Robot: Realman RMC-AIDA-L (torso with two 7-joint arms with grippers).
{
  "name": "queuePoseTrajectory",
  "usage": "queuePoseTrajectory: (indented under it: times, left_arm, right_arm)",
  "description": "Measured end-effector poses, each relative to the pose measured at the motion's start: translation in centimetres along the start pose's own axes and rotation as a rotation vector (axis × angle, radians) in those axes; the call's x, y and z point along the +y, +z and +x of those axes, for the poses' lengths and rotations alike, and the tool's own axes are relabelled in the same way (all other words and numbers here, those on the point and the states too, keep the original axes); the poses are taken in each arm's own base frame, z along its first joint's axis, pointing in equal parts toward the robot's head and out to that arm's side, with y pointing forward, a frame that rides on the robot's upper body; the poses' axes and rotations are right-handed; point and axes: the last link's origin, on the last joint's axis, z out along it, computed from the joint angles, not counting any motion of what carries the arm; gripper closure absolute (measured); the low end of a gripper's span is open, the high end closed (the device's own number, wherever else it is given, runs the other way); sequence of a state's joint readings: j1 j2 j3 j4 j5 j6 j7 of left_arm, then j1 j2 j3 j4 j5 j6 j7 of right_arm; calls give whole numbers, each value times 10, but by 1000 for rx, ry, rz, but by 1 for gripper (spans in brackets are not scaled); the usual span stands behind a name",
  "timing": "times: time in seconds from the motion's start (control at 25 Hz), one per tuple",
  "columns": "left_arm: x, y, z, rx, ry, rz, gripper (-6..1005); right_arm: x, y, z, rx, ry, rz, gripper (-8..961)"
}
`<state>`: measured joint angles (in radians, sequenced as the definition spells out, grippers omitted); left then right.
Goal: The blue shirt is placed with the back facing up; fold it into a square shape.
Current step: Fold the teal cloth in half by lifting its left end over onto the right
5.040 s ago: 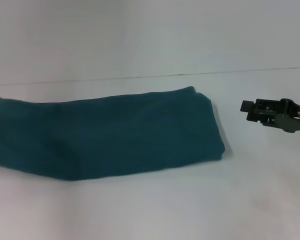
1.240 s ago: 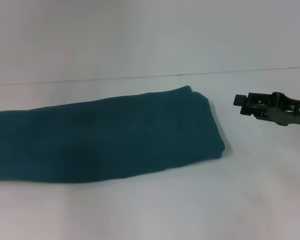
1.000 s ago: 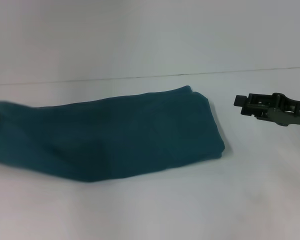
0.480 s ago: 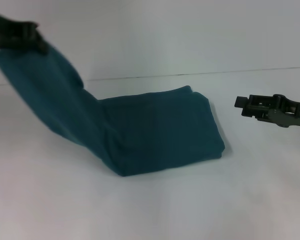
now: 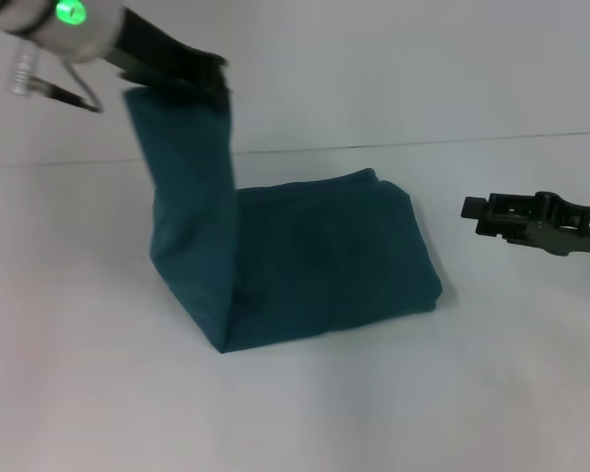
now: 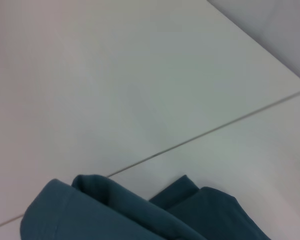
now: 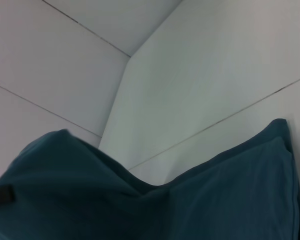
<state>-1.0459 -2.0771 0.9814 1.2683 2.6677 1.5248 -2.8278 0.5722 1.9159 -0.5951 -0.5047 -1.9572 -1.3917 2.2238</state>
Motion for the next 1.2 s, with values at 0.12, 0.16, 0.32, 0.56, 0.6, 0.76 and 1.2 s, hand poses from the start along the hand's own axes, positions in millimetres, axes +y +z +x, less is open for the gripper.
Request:
queuePoseTrajectory:
  times: [0.12, 0.16, 0.32, 0.56, 0.6, 0.76, 1.2]
  left_arm:
    - [19, 16, 2, -10, 85, 7, 966]
    - [24, 20, 3, -10, 108, 8, 966]
    - [46, 38, 2, 1, 215, 29, 966]
    - [74, 68, -5, -42, 367, 86, 967]
    - [77, 71, -5, -48, 375, 85, 967]
    - [82, 75, -2, -43, 388, 82, 967]
    - [98, 86, 5, -48, 415, 86, 967]
  right_arm:
    - [1, 1, -1, 2, -2, -1, 385]
    - [1, 1, -1, 2, -3, -1, 385]
    - [1, 1, -1, 0, -4, 2, 385]
    - [0, 1, -2, -2, -2, 4, 385]
    - [0, 1, -2, -2, -2, 5, 385]
    - [0, 1, -2, -3, -1, 8, 384]
    - [-1, 1, -2, -4, 2, 9, 384]
